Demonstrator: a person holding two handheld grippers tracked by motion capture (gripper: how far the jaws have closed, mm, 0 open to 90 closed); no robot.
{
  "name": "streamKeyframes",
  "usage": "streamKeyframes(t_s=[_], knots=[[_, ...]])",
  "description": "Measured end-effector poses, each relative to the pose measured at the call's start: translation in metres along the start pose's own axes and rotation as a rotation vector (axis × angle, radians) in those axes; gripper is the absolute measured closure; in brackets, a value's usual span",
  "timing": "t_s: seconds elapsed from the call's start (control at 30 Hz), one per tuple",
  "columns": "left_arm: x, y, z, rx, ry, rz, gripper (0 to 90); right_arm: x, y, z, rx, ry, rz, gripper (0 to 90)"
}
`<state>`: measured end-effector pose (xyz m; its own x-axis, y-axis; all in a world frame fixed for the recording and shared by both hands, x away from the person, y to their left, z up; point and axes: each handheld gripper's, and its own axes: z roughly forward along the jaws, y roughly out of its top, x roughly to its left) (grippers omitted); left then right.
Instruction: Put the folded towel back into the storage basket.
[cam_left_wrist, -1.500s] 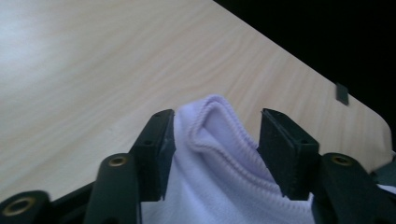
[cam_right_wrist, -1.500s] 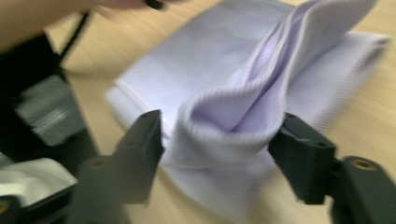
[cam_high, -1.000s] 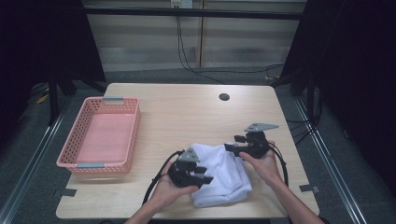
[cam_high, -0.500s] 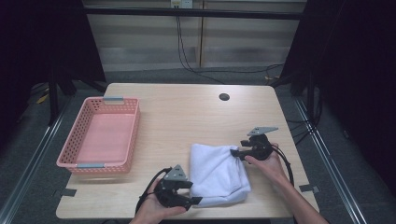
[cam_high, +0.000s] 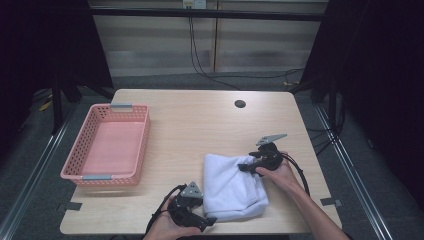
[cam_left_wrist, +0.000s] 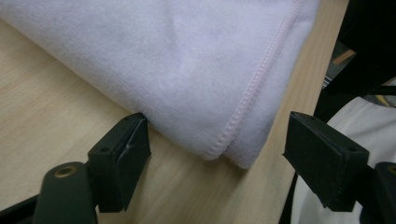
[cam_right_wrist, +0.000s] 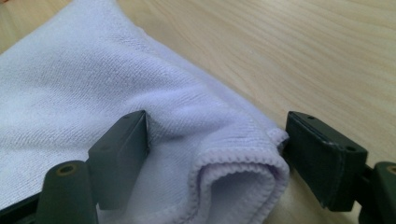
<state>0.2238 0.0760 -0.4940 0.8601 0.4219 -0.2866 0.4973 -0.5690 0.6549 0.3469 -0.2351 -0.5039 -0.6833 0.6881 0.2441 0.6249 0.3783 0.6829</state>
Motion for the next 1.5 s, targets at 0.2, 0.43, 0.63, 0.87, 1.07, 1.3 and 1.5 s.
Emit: streamKeyframes(t_s=[0.2, 0.43, 0.63, 0.87, 1.07, 1.3, 1.5], knots=[[-0.002, 0.001, 0.001, 0.012, 0.000, 0.023, 21.8, 0.002, 0.000, -0.001, 0.018, 0.003, -0.008, 23.0], [-0.010, 0.003, 0.003, 0.039, 0.063, 0.133, 40.3, 0.008, -0.001, -0.003, 0.037, 0.027, -0.044, 40.8], [-0.007, 0.002, 0.000, 0.053, 0.043, 0.120, 69.9, 0.010, -0.002, -0.005, 0.053, 0.065, -0.040, 58.3], [0.002, 0.003, -0.003, 0.056, -0.005, 0.054, 77.3, 0.012, -0.004, -0.009, 0.049, 0.082, -0.027, 67.2], [0.005, 0.003, -0.007, 0.057, -0.015, 0.046, 77.6, 0.011, -0.004, -0.012, 0.045, 0.094, 0.006, 69.4], [0.008, 0.004, -0.016, 0.017, -0.029, 0.017, 77.9, 0.012, 0.002, -0.020, 0.011, 0.104, 0.028, 70.5], [0.011, 0.007, -0.022, -0.022, -0.052, 0.022, 77.8, 0.011, 0.008, -0.025, -0.016, 0.122, 0.037, 70.6]])
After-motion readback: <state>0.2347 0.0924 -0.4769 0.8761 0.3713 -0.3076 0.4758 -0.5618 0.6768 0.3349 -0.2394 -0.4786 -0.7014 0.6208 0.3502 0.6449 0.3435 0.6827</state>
